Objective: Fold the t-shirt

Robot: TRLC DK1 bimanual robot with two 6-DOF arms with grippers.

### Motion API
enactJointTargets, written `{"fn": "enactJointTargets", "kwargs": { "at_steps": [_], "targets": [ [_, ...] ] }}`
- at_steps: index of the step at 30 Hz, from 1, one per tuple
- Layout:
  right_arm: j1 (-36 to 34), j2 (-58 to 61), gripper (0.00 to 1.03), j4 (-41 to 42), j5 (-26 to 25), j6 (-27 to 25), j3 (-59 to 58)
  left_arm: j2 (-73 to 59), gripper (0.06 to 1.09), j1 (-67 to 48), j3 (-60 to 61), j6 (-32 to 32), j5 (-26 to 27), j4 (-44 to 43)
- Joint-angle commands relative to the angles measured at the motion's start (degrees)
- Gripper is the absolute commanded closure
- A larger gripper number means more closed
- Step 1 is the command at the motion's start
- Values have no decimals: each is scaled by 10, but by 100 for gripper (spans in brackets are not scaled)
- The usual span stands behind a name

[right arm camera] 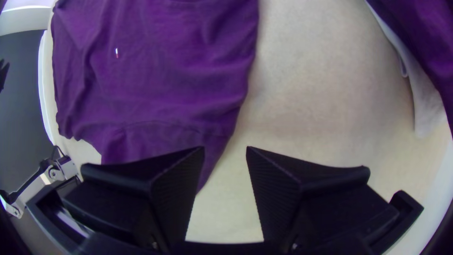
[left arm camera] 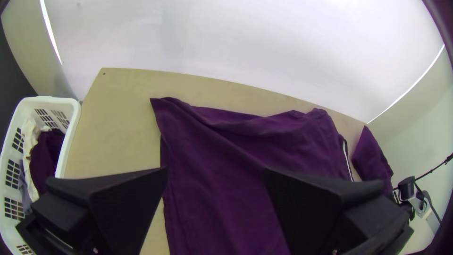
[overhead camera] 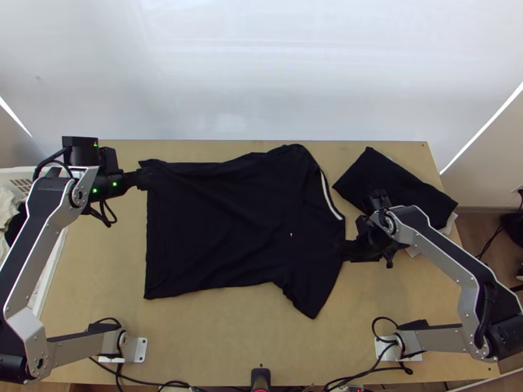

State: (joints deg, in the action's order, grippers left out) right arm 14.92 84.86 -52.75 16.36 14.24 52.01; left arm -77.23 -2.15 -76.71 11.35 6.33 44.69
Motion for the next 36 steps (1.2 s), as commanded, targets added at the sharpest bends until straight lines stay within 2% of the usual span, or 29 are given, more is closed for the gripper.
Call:
{"fn": "enactJointTargets", "kwargs": {
  "at_steps": [1, 7, 9, 11, 14, 17, 19, 20, 22, 24, 31, 36],
  "targets": [
    [19, 27, 59, 17, 3, 6, 6, 8, 11, -4, 3, 1, -7, 4],
    [31, 37, 60, 18, 6, 11, 5, 15, 11, -4, 8, 0, -8, 6],
    [32, 38, 69, 19, 6, 11, 3, 17, 11, -5, 6, -2, -8, 17],
    [32, 38, 81, 22, 6, 12, 1, 18, 11, -22, 1, -26, -8, 85],
    [32, 38, 82, 22, 6, 12, -1, 20, 11, -45, 16, -86, -5, 199],
    [32, 38, 83, 22, 6, 14, 0, 19, 11, -62, 45, -117, -9, 293],
    [32, 36, 98, 30, 6, 14, 1, 25, 11, -80, 72, -128, -41, 312],
    [32, 33, 100, 34, 6, 14, 1, 31, 11, -89, 89, -133, -63, 318],
    [32, 30, 100, 34, 6, 15, 3, 35, 11, -103, 116, -143, -114, 321],
    [32, 28, 100, 34, 6, 15, 5, 35, 11, -109, 130, -144, -128, 334],
    [28, 23, 100, 34, 6, 15, 6, 19, 11, -114, 180, -140, -121, 358],
    [27, 19, 100, 34, 6, 15, 8, 23, 11, -138, 237, -146, -123, 342]
  ]
}}
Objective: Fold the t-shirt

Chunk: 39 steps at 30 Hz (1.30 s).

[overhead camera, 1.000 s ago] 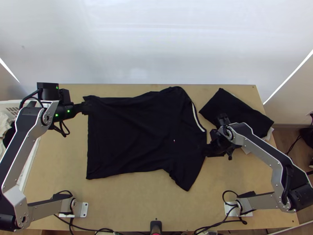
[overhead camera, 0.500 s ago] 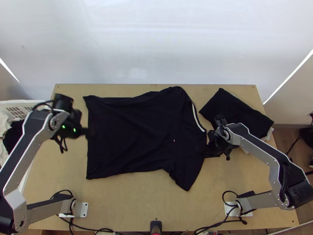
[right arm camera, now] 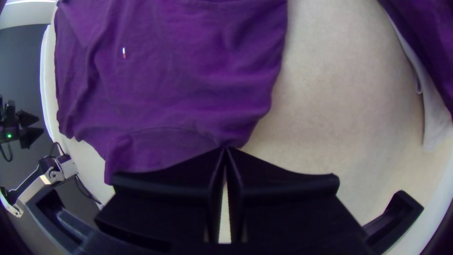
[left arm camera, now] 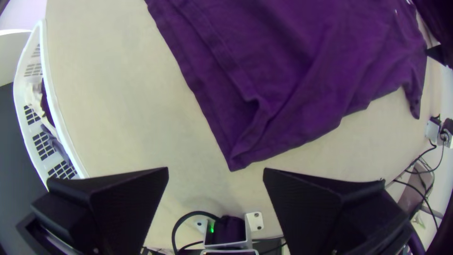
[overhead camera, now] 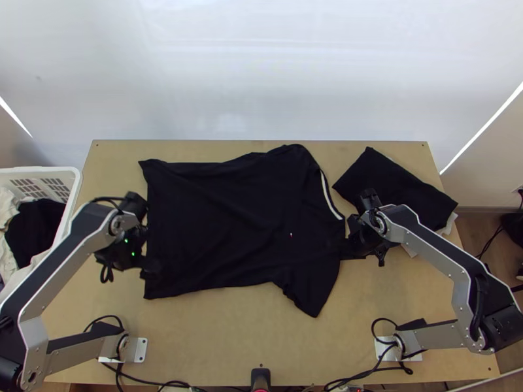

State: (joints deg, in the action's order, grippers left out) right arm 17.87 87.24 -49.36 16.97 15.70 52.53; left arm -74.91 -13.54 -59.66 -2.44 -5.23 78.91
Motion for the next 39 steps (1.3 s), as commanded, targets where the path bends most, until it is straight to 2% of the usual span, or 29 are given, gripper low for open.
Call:
{"fn": "enactJointTargets", "kwargs": {
  "at_steps": [1, 4, 10, 11, 14, 15, 25, 29, 32, 33, 34, 39],
  "targets": [
    [-2, -6, 100, 1, 0, 0, 3, 2, 12, -32, 77, -11, -7, -8],
    [-2, -7, 100, 1, 0, 0, 4, 3, 20, -51, 99, -11, -7, -33],
    [0, -11, 100, 0, 0, 1, 10, -1, 20, -66, 135, -11, -7, -77],
    [0, -11, 100, 0, 0, 1, 11, -1, 23, -69, 140, -11, -6, -84],
    [1, -13, 100, 0, 0, 2, 13, -1, 53, -69, 152, -11, -6, -133],
    [1, -14, 100, 0, 0, 3, 13, -3, 54, -69, 152, -11, -6, -140],
    [2, -20, 100, 0, 0, 3, 12, -12, 55, -67, 169, -11, -5, -156],
    [1, -21, 100, -1, 0, 3, 12, -6, 75, -68, 167, -10, -5, -157],
    [1, -22, 100, -1, 0, 4, 13, -4, 82, -68, 167, -10, -5, -159],
    [1, -23, 100, -1, 0, 4, 14, -1, 90, -68, 167, -11, -5, -162],
    [0, -23, 100, -2, 0, 3, 16, 6, 104, -68, 169, -12, -6, -176],
    [-11, -30, 100, -6, 0, 3, 25, 28, 105, -46, 153, -20, -5, -179]
  ]
}}
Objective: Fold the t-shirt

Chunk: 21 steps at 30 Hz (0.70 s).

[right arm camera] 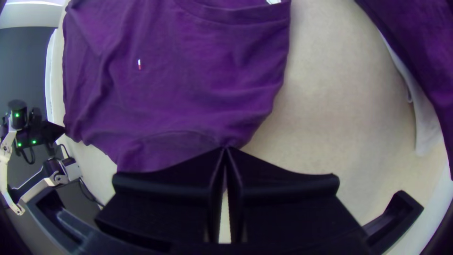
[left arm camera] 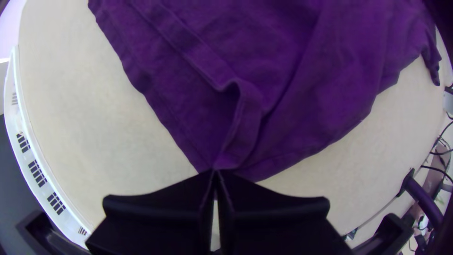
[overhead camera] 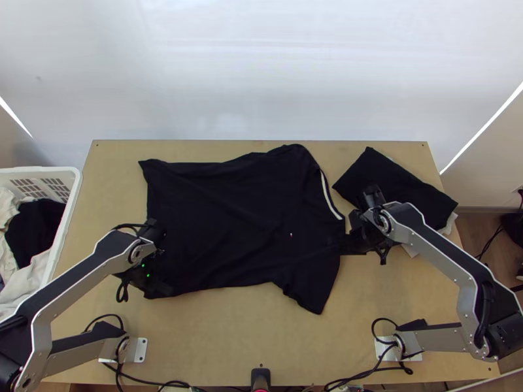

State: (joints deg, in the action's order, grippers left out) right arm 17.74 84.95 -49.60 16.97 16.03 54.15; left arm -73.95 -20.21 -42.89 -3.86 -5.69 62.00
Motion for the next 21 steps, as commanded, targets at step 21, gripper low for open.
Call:
{"fn": "enactJointTargets", "kwargs": {
  "at_steps": [21],
  "targets": [
    [-46, -131, 100, 211, -50, 1, 279, 74, 105, 279, -365, 331, 93, -332]
  ]
}}
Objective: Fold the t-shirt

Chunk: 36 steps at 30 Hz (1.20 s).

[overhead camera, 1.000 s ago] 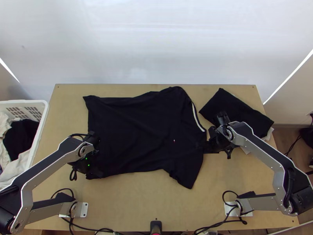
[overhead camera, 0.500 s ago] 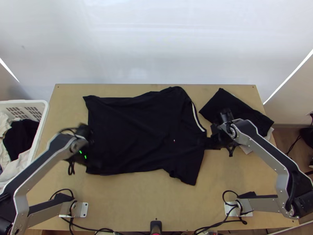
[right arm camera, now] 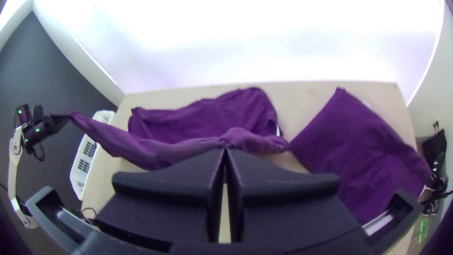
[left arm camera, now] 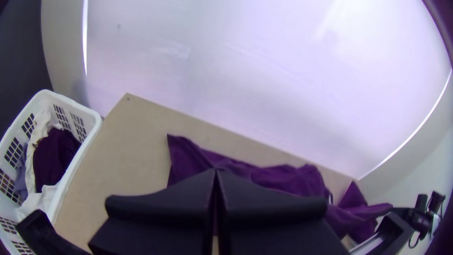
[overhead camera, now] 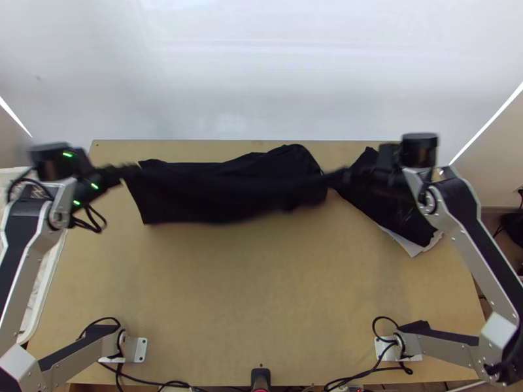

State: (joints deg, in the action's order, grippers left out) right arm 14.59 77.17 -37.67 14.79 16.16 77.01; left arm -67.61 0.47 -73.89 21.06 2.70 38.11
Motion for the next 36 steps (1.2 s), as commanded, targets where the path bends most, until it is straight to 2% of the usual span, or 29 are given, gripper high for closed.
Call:
{"fn": "enactJointTargets", "kwargs": {
  "at_steps": [1, 7, 10, 16, 21, 28, 33, 36],
  "targets": [
    [-17, -70, 100, 110, -34, -2, 47, 20, 105, 77, -57, 86, 13, -103],
    [-20, -218, 100, 182, -69, -18, 11, 120, 105, 107, -57, 106, 20, -187],
    [-20, -302, 100, 191, -80, -29, -7, 165, 105, 130, -81, 113, 20, -191],
    [-25, -450, 100, 105, -118, -65, -17, 253, 105, 168, -109, 118, 20, -138],
    [-66, -531, 100, 29, -118, -87, -13, 293, 105, 173, -114, 115, 20, -97],
    [-83, -562, 100, 6, -118, -96, -20, 309, 105, 174, -93, 111, 20, -80],
    [-83, -526, 100, 42, -117, -90, -61, 295, 105, 175, -52, 111, 20, -72],
    [-75, -482, 100, 52, -115, -70, -102, 285, 105, 176, 5, 111, 21, -74]
  ]
}}
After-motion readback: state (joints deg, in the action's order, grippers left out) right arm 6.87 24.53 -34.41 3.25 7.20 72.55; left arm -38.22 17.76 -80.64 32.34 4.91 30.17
